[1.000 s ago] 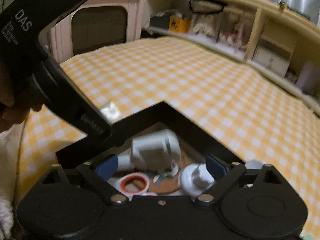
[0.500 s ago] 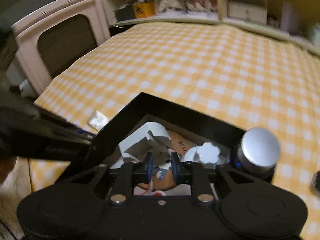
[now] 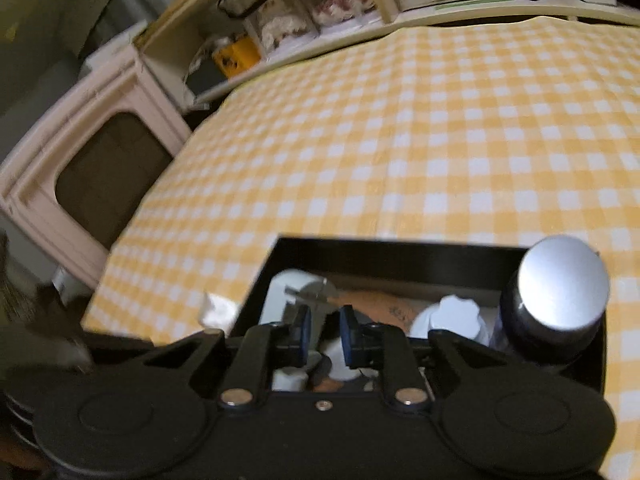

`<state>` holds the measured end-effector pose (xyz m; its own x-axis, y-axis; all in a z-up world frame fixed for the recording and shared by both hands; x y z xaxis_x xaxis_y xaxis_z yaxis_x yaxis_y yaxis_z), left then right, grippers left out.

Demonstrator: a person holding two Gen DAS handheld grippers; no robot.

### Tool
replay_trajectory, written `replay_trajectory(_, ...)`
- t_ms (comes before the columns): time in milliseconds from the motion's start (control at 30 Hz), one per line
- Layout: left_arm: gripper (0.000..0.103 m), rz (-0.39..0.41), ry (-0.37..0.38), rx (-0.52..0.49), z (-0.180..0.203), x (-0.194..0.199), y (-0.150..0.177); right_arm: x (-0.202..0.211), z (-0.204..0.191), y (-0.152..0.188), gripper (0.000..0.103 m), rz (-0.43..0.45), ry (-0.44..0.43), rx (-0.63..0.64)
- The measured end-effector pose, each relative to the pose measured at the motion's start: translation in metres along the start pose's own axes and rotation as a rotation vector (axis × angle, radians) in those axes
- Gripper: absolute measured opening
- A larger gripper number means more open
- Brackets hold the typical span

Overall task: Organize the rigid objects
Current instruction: 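Open the right tool to release the white tool beside the coaster and withdraw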

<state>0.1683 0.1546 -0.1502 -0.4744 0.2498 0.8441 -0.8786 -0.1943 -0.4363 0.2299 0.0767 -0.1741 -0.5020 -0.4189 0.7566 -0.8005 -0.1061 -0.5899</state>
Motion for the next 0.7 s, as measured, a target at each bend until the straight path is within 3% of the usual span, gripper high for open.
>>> replay_trajectory(67, 0.006, 0.0, 0.0, 0.0, 0.0, 0.0, 0.0, 0.003, 0.002, -0.006, 0.023, 0.005, -0.029, -0.051)
replay_trajectory(133, 0.006, 0.0, 0.0, 0.001, 0.0, 0.0, 0.0, 0.004, 0.001, -0.009, 0.045, 0.004, -0.059, -0.091)
replay_trajectory(200, 0.006, 0.0, -0.001, 0.0, 0.0, 0.0, 0.0, 0.006, -0.003, -0.01, 0.053, 0.003, -0.077, -0.099)
replay_trajectory(400, 0.006, 0.0, 0.0, 0.001, -0.001, 0.0, 0.0, -0.003, -0.01, -0.001, 0.054, -0.019, -0.074, -0.069)
replay_trajectory(600, 0.006, -0.001, 0.001, 0.002, -0.002, 0.0, 0.0, -0.016, -0.003, 0.008, 0.051, -0.069, -0.135, -0.146)
replay_trajectory(667, 0.006, 0.0, 0.001, 0.001, -0.002, 0.0, 0.0, -0.016, 0.0, 0.008, 0.04, -0.069, -0.111, -0.141)
replay_trajectory(700, 0.006, 0.0, 0.001, 0.001, -0.001, 0.0, 0.0, -0.016, 0.003, 0.009, 0.04, -0.067, -0.108, -0.138)
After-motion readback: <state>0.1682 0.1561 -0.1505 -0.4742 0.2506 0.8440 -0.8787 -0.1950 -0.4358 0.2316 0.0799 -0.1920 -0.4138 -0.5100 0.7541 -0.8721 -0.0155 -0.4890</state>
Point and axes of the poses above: each gripper's, at about its wrist camera, not at the fingertips, and x roughly against the way its jaws point, z to its right, y to its underside, the point moved 5 cm from there along -x, roughly the way its jaws point, and after that the axes turned 14 degrees about y, right-handed, at the moved point
